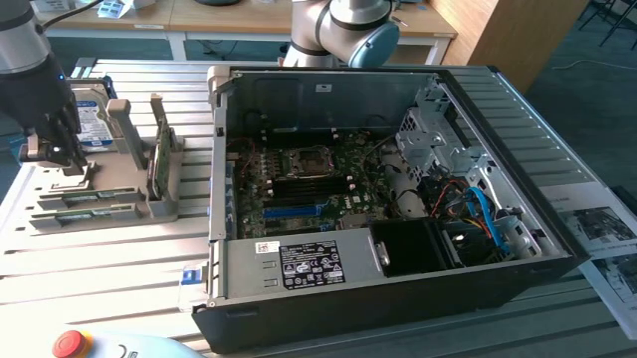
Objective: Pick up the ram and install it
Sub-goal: 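Pick up the ram and move it above insertion slot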
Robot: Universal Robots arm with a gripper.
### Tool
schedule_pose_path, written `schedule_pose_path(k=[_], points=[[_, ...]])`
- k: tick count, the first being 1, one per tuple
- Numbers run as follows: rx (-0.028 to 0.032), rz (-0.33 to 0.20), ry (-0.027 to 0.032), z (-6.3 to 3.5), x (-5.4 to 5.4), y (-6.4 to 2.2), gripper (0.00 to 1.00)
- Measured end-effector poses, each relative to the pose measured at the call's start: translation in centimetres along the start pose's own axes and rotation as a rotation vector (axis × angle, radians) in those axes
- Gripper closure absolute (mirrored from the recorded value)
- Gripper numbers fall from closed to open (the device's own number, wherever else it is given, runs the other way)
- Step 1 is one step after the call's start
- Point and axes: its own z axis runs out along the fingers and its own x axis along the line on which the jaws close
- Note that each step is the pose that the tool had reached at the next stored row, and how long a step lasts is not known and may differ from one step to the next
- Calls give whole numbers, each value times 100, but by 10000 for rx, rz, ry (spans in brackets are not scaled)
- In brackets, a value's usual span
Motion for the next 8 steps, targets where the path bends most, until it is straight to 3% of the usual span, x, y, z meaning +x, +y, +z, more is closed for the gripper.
schedule_pose_path(k=[3, 8], points=[[-2, 3, 79, 1, -7, 2, 76], [-4, 4, 84, 0, -7, 2, 76]])
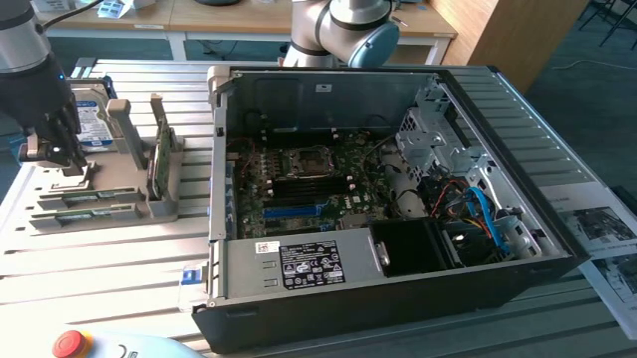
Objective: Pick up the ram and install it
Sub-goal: 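Pick up the ram and move it above insertion slot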
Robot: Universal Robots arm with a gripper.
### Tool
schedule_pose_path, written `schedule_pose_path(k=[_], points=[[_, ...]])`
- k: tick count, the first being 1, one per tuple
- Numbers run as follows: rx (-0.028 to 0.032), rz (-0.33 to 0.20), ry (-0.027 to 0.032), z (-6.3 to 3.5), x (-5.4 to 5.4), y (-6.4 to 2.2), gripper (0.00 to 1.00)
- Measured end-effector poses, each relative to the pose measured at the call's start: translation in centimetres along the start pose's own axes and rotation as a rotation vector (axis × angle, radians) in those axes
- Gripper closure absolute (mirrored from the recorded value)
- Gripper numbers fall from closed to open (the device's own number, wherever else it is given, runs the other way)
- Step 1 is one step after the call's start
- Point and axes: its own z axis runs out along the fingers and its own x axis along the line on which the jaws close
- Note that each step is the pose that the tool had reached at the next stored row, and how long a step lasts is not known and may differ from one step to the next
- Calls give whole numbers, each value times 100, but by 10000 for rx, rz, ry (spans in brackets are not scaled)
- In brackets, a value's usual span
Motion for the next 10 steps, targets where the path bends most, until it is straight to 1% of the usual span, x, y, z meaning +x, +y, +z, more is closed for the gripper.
schedule_pose_path(k=[2, 7, 10], points=[[15, -1, 0, 1, 0, -1, 76], [24, 0, 1, 0, 0, 0, 76], [41, -4, 2, 0, 0, 0, 76]])
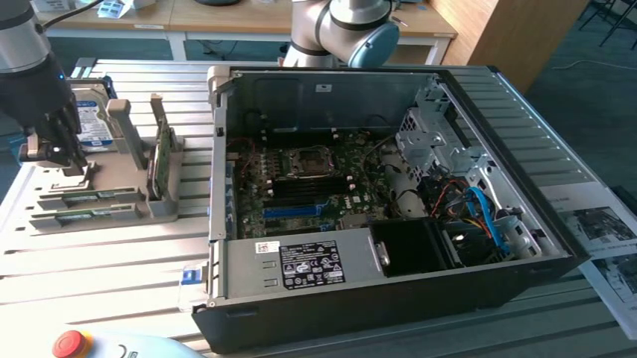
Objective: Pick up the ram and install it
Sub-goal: 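Pick up the ram and move it above insertion slot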
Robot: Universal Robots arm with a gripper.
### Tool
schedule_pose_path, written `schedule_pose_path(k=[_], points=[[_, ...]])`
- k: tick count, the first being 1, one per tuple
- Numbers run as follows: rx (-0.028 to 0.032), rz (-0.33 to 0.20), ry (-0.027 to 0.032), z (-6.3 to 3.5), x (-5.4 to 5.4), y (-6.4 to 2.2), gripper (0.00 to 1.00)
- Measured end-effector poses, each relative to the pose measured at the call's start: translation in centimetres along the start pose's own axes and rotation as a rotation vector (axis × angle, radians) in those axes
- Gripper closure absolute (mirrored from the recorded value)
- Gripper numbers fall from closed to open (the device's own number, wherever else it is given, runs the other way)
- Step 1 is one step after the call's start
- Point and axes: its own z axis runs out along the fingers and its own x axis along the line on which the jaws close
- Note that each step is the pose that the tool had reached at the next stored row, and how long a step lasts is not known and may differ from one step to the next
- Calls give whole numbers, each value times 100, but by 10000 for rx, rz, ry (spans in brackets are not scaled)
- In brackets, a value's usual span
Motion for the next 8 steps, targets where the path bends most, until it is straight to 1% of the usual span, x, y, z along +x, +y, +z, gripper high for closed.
schedule_pose_path(k=[8], points=[[71, -42, 5, 0, 0, 0, 76]])
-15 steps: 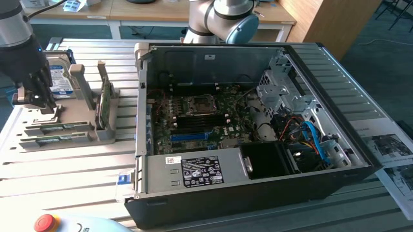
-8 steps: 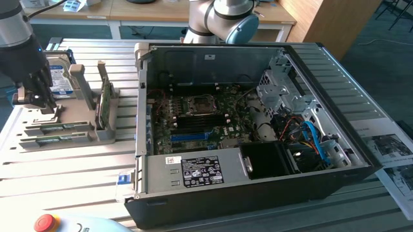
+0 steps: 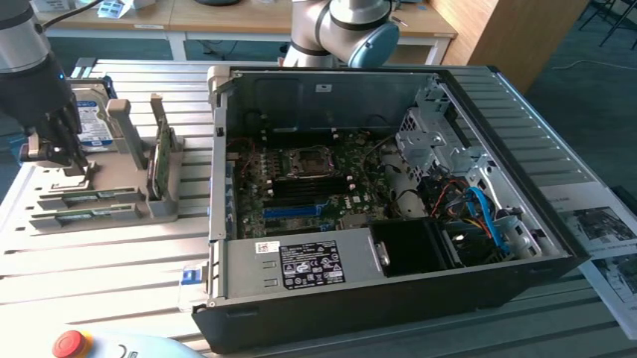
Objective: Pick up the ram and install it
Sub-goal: 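Pick up the ram and move it above insertion slot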
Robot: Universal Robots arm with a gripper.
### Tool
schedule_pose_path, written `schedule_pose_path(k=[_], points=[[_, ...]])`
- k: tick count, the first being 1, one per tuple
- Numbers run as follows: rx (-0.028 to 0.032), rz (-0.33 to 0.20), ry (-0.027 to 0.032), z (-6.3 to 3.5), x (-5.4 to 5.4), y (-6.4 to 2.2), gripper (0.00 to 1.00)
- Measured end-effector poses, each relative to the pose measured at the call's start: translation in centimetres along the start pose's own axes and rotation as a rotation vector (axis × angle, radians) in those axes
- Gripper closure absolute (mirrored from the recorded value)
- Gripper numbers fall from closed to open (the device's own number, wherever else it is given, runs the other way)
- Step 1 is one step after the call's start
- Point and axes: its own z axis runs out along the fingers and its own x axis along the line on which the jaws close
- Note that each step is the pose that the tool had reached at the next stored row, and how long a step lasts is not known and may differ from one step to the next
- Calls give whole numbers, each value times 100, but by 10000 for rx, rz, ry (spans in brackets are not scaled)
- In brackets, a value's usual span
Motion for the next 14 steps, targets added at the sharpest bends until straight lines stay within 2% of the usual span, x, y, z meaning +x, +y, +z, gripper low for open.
schedule_pose_path(k=[8, 14], points=[[8, -8, 1, 0, 8, 2, 76], [9, -9, 1, 1, 104, 5, 76]])
